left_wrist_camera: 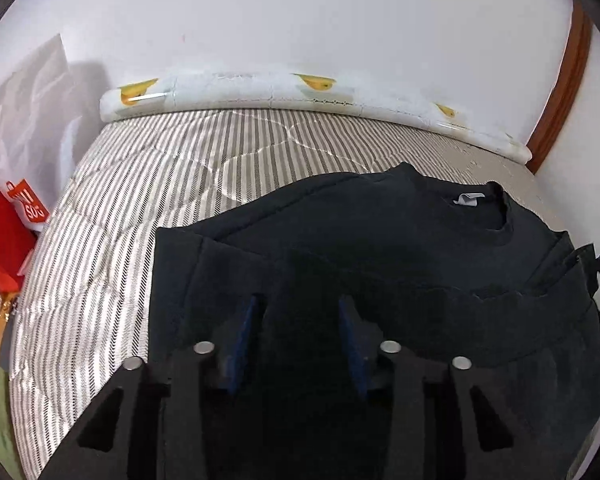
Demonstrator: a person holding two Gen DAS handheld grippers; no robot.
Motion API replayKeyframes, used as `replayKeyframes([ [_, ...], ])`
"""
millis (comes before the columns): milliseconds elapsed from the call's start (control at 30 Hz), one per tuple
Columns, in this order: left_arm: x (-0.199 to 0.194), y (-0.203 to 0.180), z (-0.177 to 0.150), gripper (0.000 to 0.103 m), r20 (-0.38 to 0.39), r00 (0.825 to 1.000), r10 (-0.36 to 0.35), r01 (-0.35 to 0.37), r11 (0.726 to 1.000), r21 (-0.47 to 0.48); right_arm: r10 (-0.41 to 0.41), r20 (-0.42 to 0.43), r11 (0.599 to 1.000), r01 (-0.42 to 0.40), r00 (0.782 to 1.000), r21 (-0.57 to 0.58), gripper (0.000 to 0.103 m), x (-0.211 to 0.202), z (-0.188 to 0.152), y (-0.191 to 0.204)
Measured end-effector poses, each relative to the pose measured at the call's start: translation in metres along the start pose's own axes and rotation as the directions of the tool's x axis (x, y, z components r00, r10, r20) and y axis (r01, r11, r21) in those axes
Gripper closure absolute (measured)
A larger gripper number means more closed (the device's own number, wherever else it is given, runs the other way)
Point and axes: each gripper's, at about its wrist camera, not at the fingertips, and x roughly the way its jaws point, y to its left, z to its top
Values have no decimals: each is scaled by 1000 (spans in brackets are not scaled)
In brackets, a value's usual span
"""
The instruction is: Fold small clothes
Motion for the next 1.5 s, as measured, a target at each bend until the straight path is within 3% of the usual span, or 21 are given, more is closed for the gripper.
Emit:
replayKeyframes([
  [133, -2, 4, 0, 83, 10, 1000, 1, -1, 1000, -17, 46, 12, 999, -47, 999, 16, 46, -5, -1, -11],
  [167, -2, 6, 1, 88, 13, 1000, 0, 1, 1000, -24, 47, -5, 999, -47, 999, 14, 42, -1, 0, -12],
  [300, -8, 8, 0, 92, 40, 999, -18, 20, 999, -37, 80, -104, 997, -77, 991, 31, 43, 31, 0, -13],
  [333, -12, 8, 0, 93, 54, 998, -21, 23, 999, -35, 84, -117, 996, -81, 990, 27, 46, 37, -1, -11],
  [367, -17, 9, 0, 93, 72, 997, -22, 24, 999, -34, 75, -120, 997, -73, 990, 15, 69, 40, -2, -7],
  [400, -27, 12, -2, 94, 104, 994, -24, 29, 999, -43, 53, -115, 999, -54, 992, -2, 84, 40, -2, -4],
  [500, -53, 27, -4, 94, 186, 981, -58, 75, 993, -89, 61, 9, 997, -61, 998, -38, 86, 15, -1, 2],
  [633, -63, 48, 7, 94, 241, 969, -46, 86, 984, -157, 142, 134, 988, -148, 981, 38, 86, -10, 18, -8],
  [767, -40, 47, 19, 94, 223, 975, 3, 35, 986, -166, 73, 99, 996, -78, 992, 52, 86, 20, 39, -2],
  [967, 2, 36, 17, 94, 123, 990, 67, -51, 991, -127, 34, -85, 995, -25, 996, 101, 86, 96, 26, -8],
  [1200, 10, 44, 15, 89, 94, 995, 22, -6, 987, -162, 37, -117, 994, -25, 992, 108, 82, 105, 27, -10],
  [1333, 3, 41, 12, 88, 97, 995, 22, -8, 990, -144, 67, -121, 993, -54, 990, 109, 71, 103, 27, -10],
  [1400, -5, 40, 9, 85, 94, 995, 22, -8, 990, -144, 43, -117, 996, -32, 992, 89, 70, 97, 28, -8],
  [1500, -22, 44, -1, 67, 109, 994, 19, -2, 989, -149, 6, -82, 998, -1, 997, 61, 69, 70, 28, 2],
])
